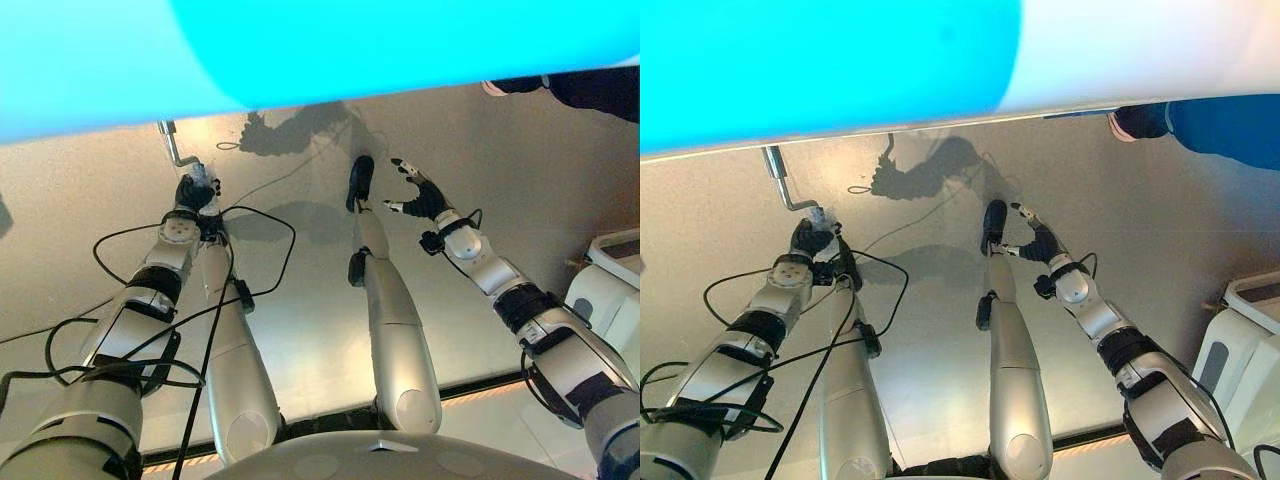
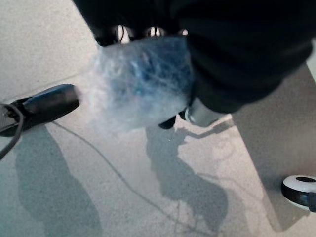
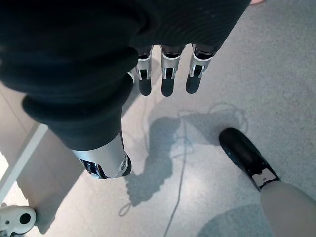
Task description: Raise the hospital bed
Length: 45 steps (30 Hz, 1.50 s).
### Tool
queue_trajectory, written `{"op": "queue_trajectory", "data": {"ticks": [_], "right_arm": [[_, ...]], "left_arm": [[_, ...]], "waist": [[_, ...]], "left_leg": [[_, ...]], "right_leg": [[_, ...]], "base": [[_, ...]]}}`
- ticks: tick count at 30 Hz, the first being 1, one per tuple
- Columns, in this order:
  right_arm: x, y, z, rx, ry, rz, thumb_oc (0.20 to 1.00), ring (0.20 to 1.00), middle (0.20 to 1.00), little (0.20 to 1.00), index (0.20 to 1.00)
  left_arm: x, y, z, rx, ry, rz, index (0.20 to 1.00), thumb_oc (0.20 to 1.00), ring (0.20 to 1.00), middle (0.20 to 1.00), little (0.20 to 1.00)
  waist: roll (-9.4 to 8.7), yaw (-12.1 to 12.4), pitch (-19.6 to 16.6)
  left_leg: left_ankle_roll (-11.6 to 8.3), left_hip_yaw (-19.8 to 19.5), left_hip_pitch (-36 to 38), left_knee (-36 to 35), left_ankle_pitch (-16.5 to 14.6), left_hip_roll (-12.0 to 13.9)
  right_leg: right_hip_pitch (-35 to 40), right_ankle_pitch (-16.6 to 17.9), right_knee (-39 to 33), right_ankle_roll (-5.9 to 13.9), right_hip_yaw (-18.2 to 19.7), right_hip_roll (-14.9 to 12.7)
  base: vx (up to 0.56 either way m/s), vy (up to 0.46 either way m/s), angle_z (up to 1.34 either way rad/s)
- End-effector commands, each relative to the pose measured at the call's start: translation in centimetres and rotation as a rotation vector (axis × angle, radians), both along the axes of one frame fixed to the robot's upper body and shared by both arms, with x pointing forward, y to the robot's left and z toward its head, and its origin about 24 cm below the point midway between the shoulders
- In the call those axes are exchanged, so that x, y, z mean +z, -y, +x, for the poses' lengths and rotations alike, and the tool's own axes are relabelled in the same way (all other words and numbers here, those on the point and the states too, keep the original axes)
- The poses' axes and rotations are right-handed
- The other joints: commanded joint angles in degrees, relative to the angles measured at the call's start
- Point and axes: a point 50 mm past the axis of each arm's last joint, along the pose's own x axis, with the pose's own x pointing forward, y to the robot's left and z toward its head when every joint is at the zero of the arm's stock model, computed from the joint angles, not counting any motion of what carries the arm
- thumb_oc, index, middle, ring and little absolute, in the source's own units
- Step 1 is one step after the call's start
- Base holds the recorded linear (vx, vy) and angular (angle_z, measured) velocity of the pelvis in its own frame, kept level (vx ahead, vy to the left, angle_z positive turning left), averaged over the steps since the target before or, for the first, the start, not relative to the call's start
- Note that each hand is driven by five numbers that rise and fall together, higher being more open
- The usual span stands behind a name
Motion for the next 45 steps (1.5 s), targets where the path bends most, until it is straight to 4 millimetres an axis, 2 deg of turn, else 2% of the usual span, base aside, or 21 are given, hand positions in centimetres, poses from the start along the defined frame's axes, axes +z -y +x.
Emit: {"op": "queue_trajectory", "data": {"ticks": [1, 2, 5, 7, 8, 11, 13, 14, 17, 19, 20, 21, 22, 23, 24, 31, 33, 36, 40, 44, 45], "right_arm": [[-0.8, 0.1, -1.2, 0.007, -0.001, 0.023, 1.0, 1.0, 1.0, 1.0, 1.0], [-0.6, 0.1, -1.1, 0.008, 0.007, 0.022, 1.0, 1.0, 1.0, 1.0, 1.0], [-0.9, 0.1, -1.2, 0.006, -0.004, 0.021, 1.0, 1.0, 1.0, 1.0, 1.0], [-0.8, 0.1, -1.2, 0.007, 0.0, 0.021, 1.0, 1.0, 1.0, 1.0, 1.0], [-1.1, 0.1, -1.3, 0.007, -0.008, 0.022, 1.0, 1.0, 1.0, 1.0, 1.0], [-1.0, 0.1, -1.2, 0.003, -0.006, 0.022, 1.0, 1.0, 1.0, 1.0, 1.0], [-1.5, 0.4, -1.4, -0.007, -0.023, 0.022, 1.0, 1.0, 1.0, 1.0, 1.0], [-1.2, 0.4, -1.3, -0.008, -0.015, 0.023, 1.0, 1.0, 1.0, 1.0, 1.0], [-2.0, 0.5, -1.4, -0.023, -0.043, 0.021, 1.0, 1.0, 1.0, 1.0, 1.0], [-1.7, 0.6, -1.2, -0.024, -0.033, 0.021, 1.0, 1.0, 1.0, 1.0, 1.0], [-2.0, 0.6, -1.4, -0.024, -0.042, 0.02, 1.0, 1.0, 1.0, 1.0, 1.0], [-1.7, 0.5, -1.2, -0.019, -0.035, 0.018, 1.0, 1.0, 1.0, 1.0, 1.0], [-1.9, 0.4, -1.3, -0.016, -0.041, 0.018, 1.0, 1.0, 1.0, 1.0, 1.0], [-1.6, 0.4, -1.2, -0.014, -0.031, 0.019, 1.0, 1.0, 1.0, 1.0, 1.0], [-1.9, 0.3, -1.4, -0.009, -0.042, 0.016, 1.0, 1.0, 1.0, 1.0, 1.0], [-2.2, 0.3, -1.4, -0.015, -0.051, 0.004, 1.0, 1.0, 1.0, 1.0, 1.0], [-2.2, 0.1, -1.3, -0.008, -0.05, -0.005, 1.0, 1.0, 1.0, 1.0, 1.0], [-2.1, 0.1, -1.3, -0.006, -0.05, -0.008, 1.0, 1.0, 1.0, 1.0, 1.0], [-2.1, 0.5, -1.4, -0.019, -0.048, -0.016, 1.0, 1.0, 1.0, 1.0, 1.0], [-2.0, 1.1, -1.5, -0.027, -0.047, -0.033, 1.0, 1.0, 1.0, 1.0, 1.0], [-2.2, 1.1, -1.6, -0.026, -0.055, -0.034, 1.0, 1.0, 1.0, 1.0, 1.0]], "left_arm": [[0.3, -1.3, -0.5, 0.028, 0.027, 0.017, 0.2, 0.2, 0.2, 0.2, 0.2], [0.5, -1.2, -0.4, 0.026, 0.036, 0.018, 0.2, 0.2, 0.2, 0.2, 0.2], [0.2, -1.2, -0.5, 0.027, 0.029, 0.015, 0.2, 0.2, 0.2, 0.2, 0.2], [0.4, -1.0, -0.4, 0.019, 0.038, 0.014, 0.2, 0.2, 0.2, 0.2, 0.2], [0.2, -0.9, -0.5, 0.017, 0.032, 0.012, 0.2, 0.2, 0.2, 0.2, 0.2], [0.7, -0.6, -0.2, 0.004, 0.056, 0.012, 0.2, 0.2, 0.2, 0.2, 0.2], [0.7, -0.2, -0.3, -0.017, 0.065, 0.011, 0.2, 0.2, 0.2, 0.2, 0.2], [0.9, -0.2, -0.1, -0.018, 0.073, 0.011, 0.2, 0.2, 0.2, 0.2, 0.2], [1.0, 0.4, 0.0, -0.046, 0.078, 0.022, 0.2, 0.2, 0.2, 0.2, 0.2], [1.9, 1.0, 0.3, -0.075, 0.116, 0.032, 0.2, 0.2, 0.2, 0.2, 0.2], [1.5, 1.0, 0.2, -0.075, 0.107, 0.031, 0.2, 0.2, 0.2, 0.2, 0.2], [2.2, 1.1, 0.5, -0.085, 0.121, 0.047, 0.2, 0.2, 0.2, 0.2, 0.2], [2.1, 1.3, 0.5, -0.094, 0.123, 0.044, 0.2, 0.2, 0.2, 0.2, 0.2], [2.6, 1.8, 0.7, -0.11, 0.147, 0.045, 0.2, 0.2, 0.2, 0.2, 0.2], [2.5, 2.4, 0.7, -0.132, 0.152, 0.036, 0.2, 0.2, 0.2, 0.2, 0.2], [4.0, 5.9, 1.2, -0.277, 0.226, 0.047, 0.2, 0.2, 0.2, 0.2, 0.2], [5.5, 8.4, 1.3, -0.389, 0.289, 0.05, 0.2, 0.2, 0.2, 0.2, 0.2], [5.8, 9.1, 1.2, -0.42, 0.305, 0.042, 0.2, 0.2, 0.2, 0.2, 0.2], [7.8, 12.0, 0.2, -0.579, 0.394, -0.042, 0.2, 0.2, 0.2, 0.2, 0.2], [9.8, 13.4, -0.9, -0.702, 0.461, -0.072, 0.2, 0.2, 0.2, 0.2, 0.2], [9.5, 13.4, -0.9, -0.701, 0.453, -0.075, 0.2, 0.2, 0.2, 0.2, 0.2]], "waist": [[-2.5, 0.3, 0.3], [-2.67, 0.2, 0.3], [-2.49, 0.3, 0.3], [-2.6, 0.3, 0.3], [-2.48, 0.4, 0.3], [-2.55, 0.3, 0.3], [-2.29, 0.4, 0.3], [-2.44, 0.3, 0.3], [-2.28, 0.4, 0.3], [-2.28, 0.3, 0.3], [-2.13, 0.4, 0.3], [-2.44, 0.2, 0.3], [-2.32, 0.2, 0.3], [-2.44, 0.1, 0.3], [-2.24, 0.2, 0.3], [-1.83, 0.1, 0.3], [-1.47, -0.1, 0.3], [-1.36, -0.2, 0.3], [-0.44, -0.5, 0.3], [0.23, -0.5, 0.3], [0.38, -0.5, 0.3]], "left_leg": [[4.9, -1.3, -4.1, 0.4, 3.4, -2.5], [5.33, -1.0, -5.6, 0.5, 5.0, -2.7], [4.9, -1.3, -4.2, 0.4, 3.4, -2.5], [5.32, -0.9, -5.6, 0.2, 5.1, -2.7], [4.87, -1.3, -4.1, 0.0, 3.5, -2.5], [5.34, -0.9, -5.6, 0.1, 5.1, -2.8], [4.92, -1.2, -4.0, 0.0, 3.6, -2.6], [5.36, -0.9, -5.6, 0.1, 5.2, -2.8], [4.84, -1.1, -3.8, 0.1, 3.6, -2.6], [5.28, -0.8, -5.2, 0.2, 5.1, -2.8], [4.85, -1.1, -3.6, 0.1, 3.6, -2.6], [5.23, -0.6, -4.9, 0.1, 5.1, -2.8], [4.79, -0.9, -3.3, -0.1, 3.6, -2.6], [5.24, -0.5, -4.8, 0.1, 5.1, -2.8], [4.8, -0.7, -3.2, -0.1, 3.6, -2.6], [4.71, -0.6, -2.7, -0.4, 3.7, -2.7], [4.53, -0.3, -2.2, -1.0, 4.1, -2.5], [4.53, -0.1, -2.0, -1.1, 4.1, -2.4], [4.51, 0.3, -1.3, -1.5, 4.3, -2.3], [4.84, 0.8, -2.3, -2.0, 5.9, -2.3], [4.42, 0.4, -0.7, -2.2, 4.5, -2.2]], "right_leg": [[0.7, -8.0, 7.2, 4.47, 1.8, 0.7], [-0.7, -6.5, 6.9, 4.02, 1.7, 0.6], [0.7, -8.0, 7.1, 4.48, 1.8, 0.7], [-0.8, -6.4, 6.8, 4.11, 1.6, 0.5], [0.6, -7.9, 7.0, 4.57, 1.7, 0.7], [-0.7, -6.4, 6.7, 4.11, 1.5, 0.6], [0.6, -8.0, 7.1, 4.51, 1.7, 0.8], [-0.8, -6.5, 6.9, 4.05, 1.5, 0.6], [0.8, -8.1, 7.3, 4.43, 1.9, 0.8], [-0.6, -6.5, 7.1, 3.96, 1.7, 0.5], [0.8, -8.0, 7.3, 4.41, 1.8, 0.7], [-0.4, -6.5, 7.0, 4.0, 1.8, 0.5], [1.0, -8.0, 7.2, 4.46, 1.9, 0.7], [-0.4, -6.5, 7.0, 4.01, 1.8, 0.6], [1.0, -8.1, 7.3, 4.44, 2.0, 0.7], [0.9, -8.1, 7.6, 4.4, 2.3, 0.8], [0.8, -8.2, 7.6, 4.42, 2.6, 1.0], [0.8, -8.2, 7.7, 4.42, 2.7, 1.1], [0.5, -8.5, 8.3, 4.33, 3.2, 1.2], [-0.9, -7.0, 8.0, 3.93, 3.4, 1.2], [0.5, -8.6, 8.2, 4.38, 3.5, 1.3]], "base": [[0.0, 0.0, 0.0], [0.0, 0.0, 0.0], [0.02, 0.001, 0.03], [0.0, 0.0, 0.0], [0.0, 0.0, 0.0], [0.0, -0.005, 0.01], [0.0, 0.0, 0.0], [0.0, 0.003, 0.04], [0.02, 0.005, 0.03], [-0.03, 0.002, 0.01], [-0.07, 0.001, 0.0], [0.06, 0.0, -0.01], [-0.06, 0.003, -0.01], [0.06, -0.002, -0.01], [0.0, 0.0, 0.0], [0.01, -0.001, 0.0], [0.0, 0.0, 0.0], [0.0, 0.0, 0.0], [-0.01, 0.0, -0.05], [-0.02, -0.005, -0.01], [-0.06, -0.013, 0.0]]}}
